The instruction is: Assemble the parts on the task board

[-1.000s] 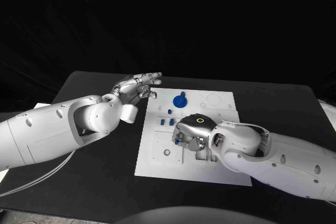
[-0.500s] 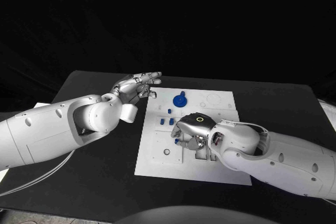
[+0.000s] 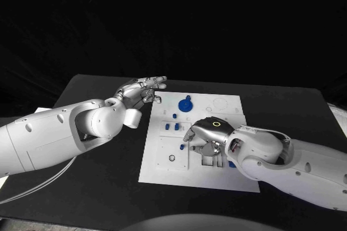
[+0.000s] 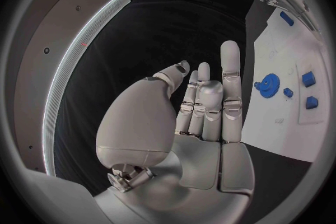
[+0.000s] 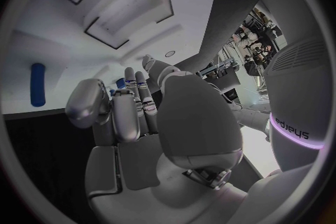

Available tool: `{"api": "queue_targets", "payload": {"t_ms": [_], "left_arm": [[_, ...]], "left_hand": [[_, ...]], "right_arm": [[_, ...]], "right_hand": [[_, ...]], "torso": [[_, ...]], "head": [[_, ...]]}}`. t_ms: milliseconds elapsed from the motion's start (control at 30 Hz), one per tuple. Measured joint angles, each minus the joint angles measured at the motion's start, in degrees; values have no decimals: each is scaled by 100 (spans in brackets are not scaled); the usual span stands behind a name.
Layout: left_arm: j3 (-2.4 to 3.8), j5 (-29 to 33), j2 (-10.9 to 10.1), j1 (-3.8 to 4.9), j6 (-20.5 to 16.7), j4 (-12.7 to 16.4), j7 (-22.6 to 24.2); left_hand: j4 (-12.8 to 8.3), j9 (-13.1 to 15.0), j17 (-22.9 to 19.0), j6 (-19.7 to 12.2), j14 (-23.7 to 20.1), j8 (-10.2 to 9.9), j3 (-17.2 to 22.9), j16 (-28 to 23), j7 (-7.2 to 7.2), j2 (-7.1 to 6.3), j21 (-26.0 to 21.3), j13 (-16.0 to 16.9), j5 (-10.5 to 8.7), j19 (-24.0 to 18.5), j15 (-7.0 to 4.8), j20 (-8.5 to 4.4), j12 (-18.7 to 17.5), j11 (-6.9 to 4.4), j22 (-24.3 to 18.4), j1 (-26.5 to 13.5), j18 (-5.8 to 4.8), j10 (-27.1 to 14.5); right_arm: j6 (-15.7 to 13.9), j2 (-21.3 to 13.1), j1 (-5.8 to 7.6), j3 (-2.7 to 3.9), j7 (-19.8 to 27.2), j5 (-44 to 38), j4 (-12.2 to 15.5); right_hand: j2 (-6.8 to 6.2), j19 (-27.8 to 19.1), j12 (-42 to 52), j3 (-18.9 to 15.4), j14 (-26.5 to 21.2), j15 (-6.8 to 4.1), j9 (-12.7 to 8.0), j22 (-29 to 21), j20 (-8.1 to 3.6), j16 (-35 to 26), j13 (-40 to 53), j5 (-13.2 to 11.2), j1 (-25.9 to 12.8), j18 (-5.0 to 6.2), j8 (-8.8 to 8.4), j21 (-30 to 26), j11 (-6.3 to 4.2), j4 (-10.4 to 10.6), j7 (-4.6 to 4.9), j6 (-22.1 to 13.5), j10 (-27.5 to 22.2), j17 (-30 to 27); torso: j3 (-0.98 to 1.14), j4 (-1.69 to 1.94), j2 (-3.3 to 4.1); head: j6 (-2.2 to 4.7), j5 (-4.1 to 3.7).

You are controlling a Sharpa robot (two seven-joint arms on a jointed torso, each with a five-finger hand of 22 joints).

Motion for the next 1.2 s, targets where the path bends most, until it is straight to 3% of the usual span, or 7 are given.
{"api": "queue_targets", "payload": {"t_ms": [200, 367, 467, 1000, 1200], "left_arm": [[-3, -13, -14, 0, 3, 1, -17], [-5, -18, -13, 0, 8, 2, -27], [-8, -21, -6, 0, 16, 3, -34], [-13, -77, -7, 0, 86, 6, -58], [-14, -89, -8, 0, 97, 3, -61]], "left_hand": [[0, 0, -10, 0, -20, 0, 0, 0, 0, 0, 0, 5, 0, 0, 20, 0, 26, 0, 0, 0, 0, 0], [0, 0, -10, 0, -20, 0, 0, 0, 0, 0, 0, 5, 0, 0, 20, 0, 26, 0, 0, 0, 0, 0], [0, 0, -10, 0, -38, 0, 0, 0, 0, 0, 0, 5, 0, 0, 2, 0, 26, 0, 1, 0, 0, 0], [0, 0, -9, 0, -41, 0, 0, 0, 0, 28, 0, 4, 0, -21, 0, 21, 25, 19, -4, 28, 0, -19], [0, 0, -9, 0, -41, 0, 0, 0, -1, 28, 0, 3, 0, -21, 0, 21, 25, 19, -4, 28, 0, -19]], "right_arm": [[-42, -483, 232, 44, -81, 47, 276], [-51, -713, 431, 67, -221, 33, 279], [-32, -830, 504, 74, -356, -15, 201], [176, -871, 514, 30, -656, -194, 43], [208, -782, 474, 19, -663, -239, -17]], "right_hand": [[0, 0, 29, -56, 0, 0, 0, -15, 0, -31, 0, 0, 0, 0, 0, 0, -20, -8, 0, 0, 21, -30], [-97, 0, 29, -197, 0, 0, -17, -27, 0, -31, -10, 0, -24, 0, 0, -22, -45, -3, -122, -126, -46, -50], [-127, 0, 29, -304, 0, 0, -18, -30, 0, -31, -10, 0, -54, 0, 0, -22, -31, 33, -134, -190, -119, -53], [-148, 0, 97, -427, 0, 0, -10, -49, 0, -54, -2, -1, -27, 0, 1, -44, -33, 97, -154, -211, -157, -79], [-50, 22, 246, -422, 0, 0, 6, -48, -22, -54, 1, -1, 71, 0, 1, -44, -98, 115, -163, -113, 121, -85]], "torso": [[0, -7, 0], [-1, -10, 0], [-2, -2, 0], [1, 0, 7], [-1, 7, 7]], "head": [[40, -64], [80, -138], [98, -165], [99, -152], [92, -157]]}}
